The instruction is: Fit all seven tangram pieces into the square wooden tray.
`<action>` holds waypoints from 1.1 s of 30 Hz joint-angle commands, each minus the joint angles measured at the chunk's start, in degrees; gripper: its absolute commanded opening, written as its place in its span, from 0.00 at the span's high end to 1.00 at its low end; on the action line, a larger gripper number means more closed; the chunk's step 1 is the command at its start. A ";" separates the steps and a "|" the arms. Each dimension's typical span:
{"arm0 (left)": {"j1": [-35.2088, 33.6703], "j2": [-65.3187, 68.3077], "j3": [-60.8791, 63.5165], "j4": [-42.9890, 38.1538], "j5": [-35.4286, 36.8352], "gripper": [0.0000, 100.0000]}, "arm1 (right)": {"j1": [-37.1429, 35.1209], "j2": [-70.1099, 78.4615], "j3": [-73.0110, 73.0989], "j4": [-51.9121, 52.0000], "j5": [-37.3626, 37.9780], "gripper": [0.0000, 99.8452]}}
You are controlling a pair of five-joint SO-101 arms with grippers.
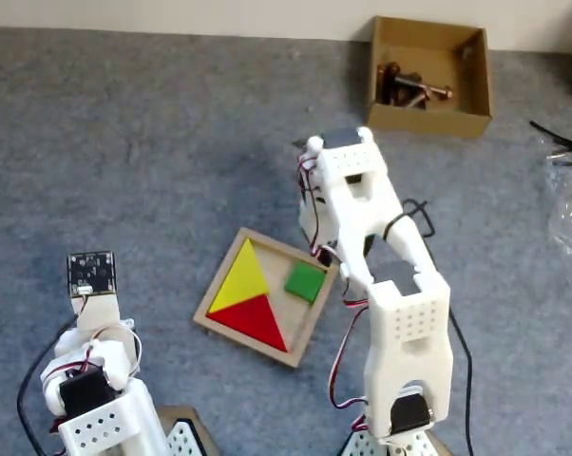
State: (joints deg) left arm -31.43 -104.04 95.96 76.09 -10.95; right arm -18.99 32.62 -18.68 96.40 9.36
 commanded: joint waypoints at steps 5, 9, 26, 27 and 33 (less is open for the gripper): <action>0.84 -0.31 1.19 0.53 0.53 0.99 | 1.63 -3.91 -3.12 -3.65 0.79 0.79; 0.84 -0.31 1.19 0.53 0.53 0.99 | 1.80 -3.91 -2.95 -6.29 0.79 0.79; 0.84 -0.31 1.19 0.53 0.53 0.99 | 1.89 2.51 -3.38 -6.55 0.26 0.79; 0.84 -0.31 1.19 0.53 0.53 0.99 | 1.89 2.51 -3.38 -6.55 0.26 0.79; 0.84 -0.31 1.19 0.53 0.53 0.99 | 1.89 2.51 -3.12 -8.92 0.26 0.79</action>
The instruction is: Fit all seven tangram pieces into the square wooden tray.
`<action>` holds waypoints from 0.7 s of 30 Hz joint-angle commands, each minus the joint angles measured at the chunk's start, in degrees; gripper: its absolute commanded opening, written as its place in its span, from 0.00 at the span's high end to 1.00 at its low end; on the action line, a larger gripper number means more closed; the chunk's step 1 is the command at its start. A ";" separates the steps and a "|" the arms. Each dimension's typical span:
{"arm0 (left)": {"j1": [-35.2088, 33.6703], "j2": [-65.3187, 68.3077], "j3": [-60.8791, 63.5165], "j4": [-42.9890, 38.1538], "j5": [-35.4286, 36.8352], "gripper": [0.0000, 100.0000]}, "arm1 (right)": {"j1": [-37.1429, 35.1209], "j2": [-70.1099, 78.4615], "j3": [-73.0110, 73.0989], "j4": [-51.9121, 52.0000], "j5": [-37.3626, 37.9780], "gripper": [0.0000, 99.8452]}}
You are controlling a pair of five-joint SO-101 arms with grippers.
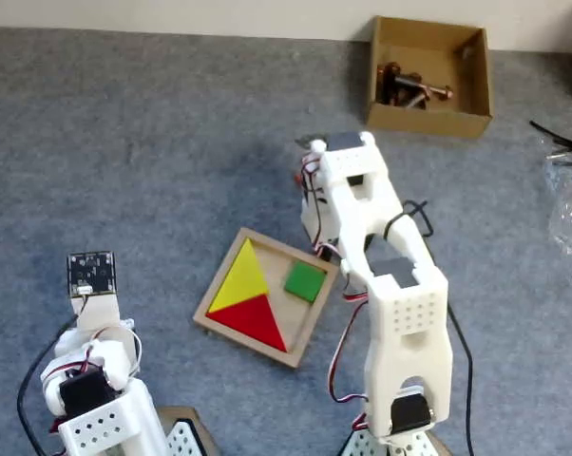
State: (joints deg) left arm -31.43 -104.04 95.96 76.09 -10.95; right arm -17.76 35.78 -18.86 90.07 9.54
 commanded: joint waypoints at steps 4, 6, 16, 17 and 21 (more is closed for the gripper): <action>0.84 -0.31 1.19 0.53 0.53 0.99 | 0.66 -0.66 -2.95 -3.03 0.09 0.79; 0.84 -0.31 1.19 0.53 0.53 0.99 | 0.84 -0.66 -2.95 -3.03 0.09 0.79; 0.84 -0.31 1.19 0.53 0.53 0.99 | 3.12 -0.57 -2.77 -2.59 -3.08 0.79; 0.84 -0.31 1.19 0.53 0.53 0.99 | 3.12 -0.57 -2.77 -2.59 -3.08 0.79; 0.84 -0.31 1.19 0.53 0.53 0.99 | 2.59 -0.48 -2.68 -2.59 -3.08 0.79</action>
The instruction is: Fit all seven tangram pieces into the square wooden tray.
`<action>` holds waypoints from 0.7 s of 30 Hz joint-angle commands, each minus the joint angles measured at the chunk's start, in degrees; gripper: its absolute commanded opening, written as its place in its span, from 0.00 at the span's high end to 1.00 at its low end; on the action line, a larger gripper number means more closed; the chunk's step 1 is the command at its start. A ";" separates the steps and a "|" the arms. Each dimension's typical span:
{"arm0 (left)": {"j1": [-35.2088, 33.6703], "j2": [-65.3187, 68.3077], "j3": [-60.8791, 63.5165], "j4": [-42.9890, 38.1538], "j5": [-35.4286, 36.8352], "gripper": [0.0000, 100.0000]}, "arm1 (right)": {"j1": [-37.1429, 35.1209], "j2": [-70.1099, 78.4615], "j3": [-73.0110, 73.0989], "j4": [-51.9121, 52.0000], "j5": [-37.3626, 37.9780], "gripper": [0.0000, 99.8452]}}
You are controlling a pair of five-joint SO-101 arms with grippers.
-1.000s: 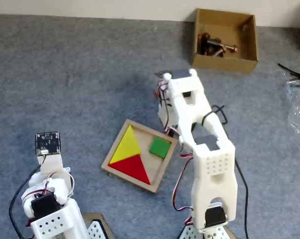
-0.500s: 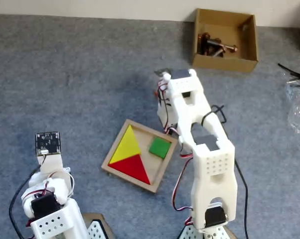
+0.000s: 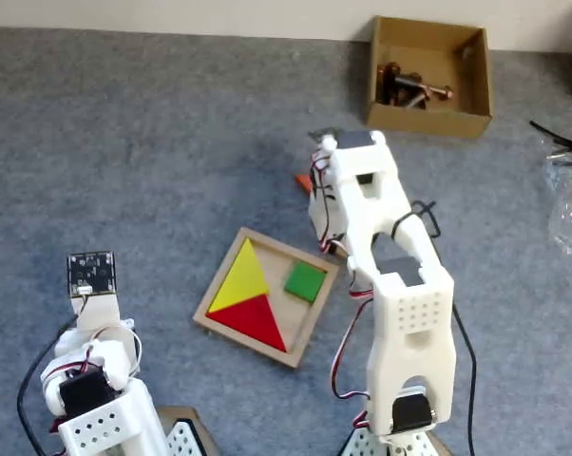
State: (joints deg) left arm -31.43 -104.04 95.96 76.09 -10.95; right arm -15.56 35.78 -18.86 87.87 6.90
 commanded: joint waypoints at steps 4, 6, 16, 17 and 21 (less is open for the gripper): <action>0.84 -0.31 1.19 0.53 0.53 0.99 | -0.13 -0.48 -1.19 -0.84 -0.44 0.79; 0.84 -0.31 1.19 0.53 0.53 0.99 | -0.84 -0.57 0.66 -2.24 -0.44 0.79; 0.84 -0.31 1.19 0.53 0.53 0.99 | -1.54 -0.57 2.42 -3.65 -0.44 0.84; 0.84 -0.31 1.19 0.53 0.53 0.99 | -1.54 -0.57 2.42 -3.65 -0.44 0.84; 0.84 -0.31 1.19 0.53 0.53 0.99 | -1.45 -0.57 2.51 -3.47 -0.44 0.88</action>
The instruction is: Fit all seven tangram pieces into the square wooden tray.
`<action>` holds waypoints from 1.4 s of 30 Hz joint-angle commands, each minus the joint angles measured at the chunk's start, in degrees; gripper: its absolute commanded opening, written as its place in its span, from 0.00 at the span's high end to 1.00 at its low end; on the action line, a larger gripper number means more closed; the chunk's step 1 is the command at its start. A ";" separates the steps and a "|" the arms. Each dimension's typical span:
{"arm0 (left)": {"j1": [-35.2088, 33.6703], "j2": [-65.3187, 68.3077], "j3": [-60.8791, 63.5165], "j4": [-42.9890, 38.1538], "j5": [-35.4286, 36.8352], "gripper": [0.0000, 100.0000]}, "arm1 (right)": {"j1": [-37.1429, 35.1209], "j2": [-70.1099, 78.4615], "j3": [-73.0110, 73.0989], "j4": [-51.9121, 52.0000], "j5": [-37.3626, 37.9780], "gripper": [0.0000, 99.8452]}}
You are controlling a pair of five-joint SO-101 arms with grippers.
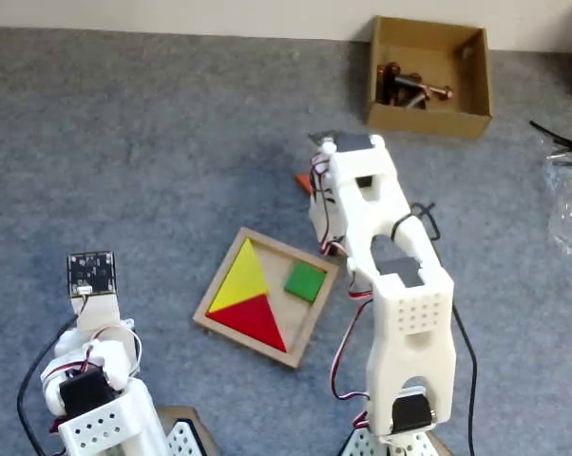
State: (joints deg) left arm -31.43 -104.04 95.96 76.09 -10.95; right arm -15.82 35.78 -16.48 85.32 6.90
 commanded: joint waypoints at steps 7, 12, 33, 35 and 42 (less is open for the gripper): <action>0.84 -0.31 1.19 0.53 0.53 0.99 | -1.19 -0.57 0.13 -0.84 -0.44 0.98; 0.84 -0.31 1.19 0.53 0.53 0.99 | -1.19 -0.57 0.13 -0.84 -0.44 0.98; 0.84 -0.31 1.19 0.53 0.53 0.99 | -0.31 -0.84 -10.95 12.00 -0.44 1.00; 0.84 -0.31 1.19 0.53 0.53 0.99 | -0.31 -0.75 -12.79 13.23 -0.44 1.00; 0.84 -0.31 1.19 0.53 0.53 0.99 | -1.27 -1.10 -13.85 15.43 -0.44 1.00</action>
State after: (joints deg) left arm -31.43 -104.04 95.96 76.09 -10.95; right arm -15.91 35.78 -27.12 99.12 6.90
